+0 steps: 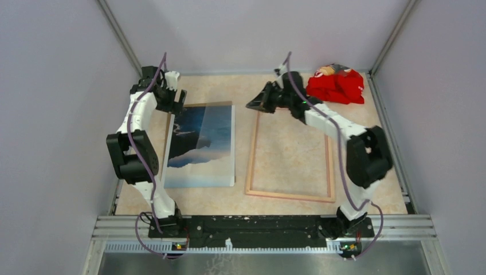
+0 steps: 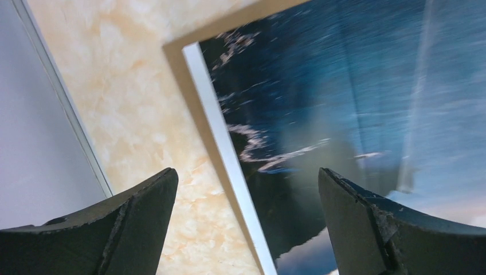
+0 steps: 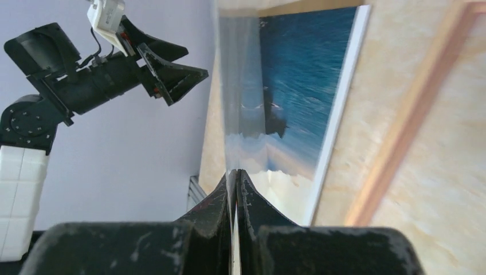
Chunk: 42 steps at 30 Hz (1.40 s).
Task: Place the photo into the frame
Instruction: Pick up the photo frame item at the center of the board.
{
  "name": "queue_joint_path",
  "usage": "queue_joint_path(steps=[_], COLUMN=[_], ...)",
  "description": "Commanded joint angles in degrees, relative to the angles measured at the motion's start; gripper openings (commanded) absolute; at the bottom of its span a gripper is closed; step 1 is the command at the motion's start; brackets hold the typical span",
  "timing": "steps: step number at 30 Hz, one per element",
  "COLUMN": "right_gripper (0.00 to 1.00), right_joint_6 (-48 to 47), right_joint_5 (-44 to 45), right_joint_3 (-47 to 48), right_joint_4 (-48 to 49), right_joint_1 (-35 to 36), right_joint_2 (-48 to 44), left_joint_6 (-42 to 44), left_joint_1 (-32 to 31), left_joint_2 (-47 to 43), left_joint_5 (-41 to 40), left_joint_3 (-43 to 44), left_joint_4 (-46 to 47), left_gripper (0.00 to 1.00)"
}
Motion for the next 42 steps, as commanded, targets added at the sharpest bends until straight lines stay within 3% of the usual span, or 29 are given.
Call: queue_joint_path(steps=[1, 8, 12, 17, 22, 28, 42], right_gripper=[0.0, 0.0, 0.0, 0.0, 0.0, 0.0, 0.0], right_joint_6=[-10.57, -17.97, -23.37, -26.96, -25.46, -24.04, -19.79], right_joint_5=[-5.06, -6.29, -2.36, 8.66, 8.92, 7.15, 2.63], right_joint_3=[-6.28, -13.58, -8.62, -0.71, -1.52, -4.32, -9.06], right_joint_4=[-14.97, -33.22, -46.82, -57.97, -57.96, -55.04, -46.21], right_joint_1=[-6.39, -20.56, -25.27, -25.85, -25.83, -25.82, -25.82], right_joint_2=[-16.93, -35.79, -41.61, -44.85, -46.39, -46.32, -44.48], left_joint_6=[-1.52, -8.4, -11.93, -13.88, -16.8, -19.09, -15.76], left_joint_1=[-9.17, -24.1, -29.6, -34.23, -36.65, -37.45, -37.79], left_joint_2=[-3.29, 1.69, 7.17, 11.74, 14.57, 16.59, 14.12], left_joint_5=[3.65, 8.66, 12.22, 11.2, 9.56, 1.76, -10.2], left_joint_3=[-0.9, -1.57, 1.16, 2.55, 2.24, 0.58, -8.23], left_joint_4=[-4.55, -1.05, 0.04, 1.45, 3.7, 6.22, 9.79], left_gripper=[0.98, 0.98, 0.98, 0.98, 0.93, 0.78, 0.63])
